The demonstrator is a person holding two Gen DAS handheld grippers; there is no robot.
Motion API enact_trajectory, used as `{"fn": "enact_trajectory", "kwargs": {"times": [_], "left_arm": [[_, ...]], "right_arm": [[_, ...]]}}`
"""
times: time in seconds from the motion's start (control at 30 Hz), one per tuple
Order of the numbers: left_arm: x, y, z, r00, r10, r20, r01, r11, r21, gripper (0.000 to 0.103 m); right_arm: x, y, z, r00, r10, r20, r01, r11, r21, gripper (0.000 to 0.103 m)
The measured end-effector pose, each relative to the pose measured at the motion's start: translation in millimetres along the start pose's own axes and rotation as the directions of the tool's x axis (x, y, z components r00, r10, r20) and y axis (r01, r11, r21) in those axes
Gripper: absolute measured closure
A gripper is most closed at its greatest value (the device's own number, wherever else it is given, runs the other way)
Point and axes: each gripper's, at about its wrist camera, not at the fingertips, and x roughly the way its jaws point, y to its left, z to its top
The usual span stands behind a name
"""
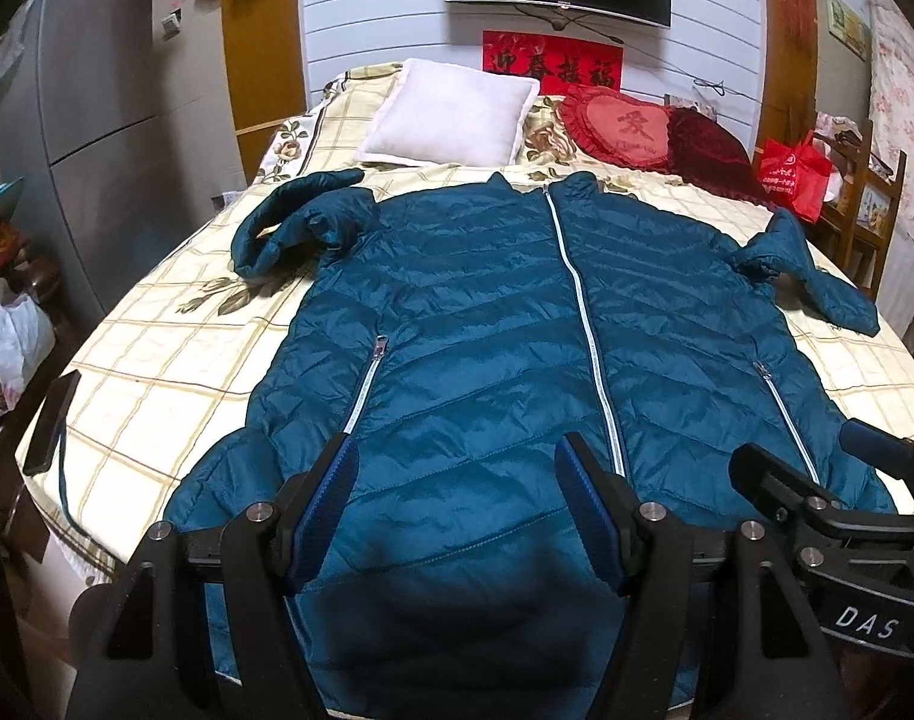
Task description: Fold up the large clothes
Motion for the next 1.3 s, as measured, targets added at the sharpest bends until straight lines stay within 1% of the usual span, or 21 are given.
{"fn": "enact_trajectory", "kwargs": {"times": [0.4,1.3], "left_arm": [[3.6,3.0,-0.3,1.000,-0.004,-0.012,0.004,1.000,-0.009,0.022],[6.7,7.2,-1.6,1.000,-0.001,-0.021,0.001,1.000,-0.032,0.022]], "right_arm": [[1.8,3.5,0.1,1.000,-0.004,-0.006,0.004,1.000,0.004,0.000],[3.1,-5.5,0.5,1.000,-0.018,-0.005,0.018,0.999,0.028,0.000]]}}
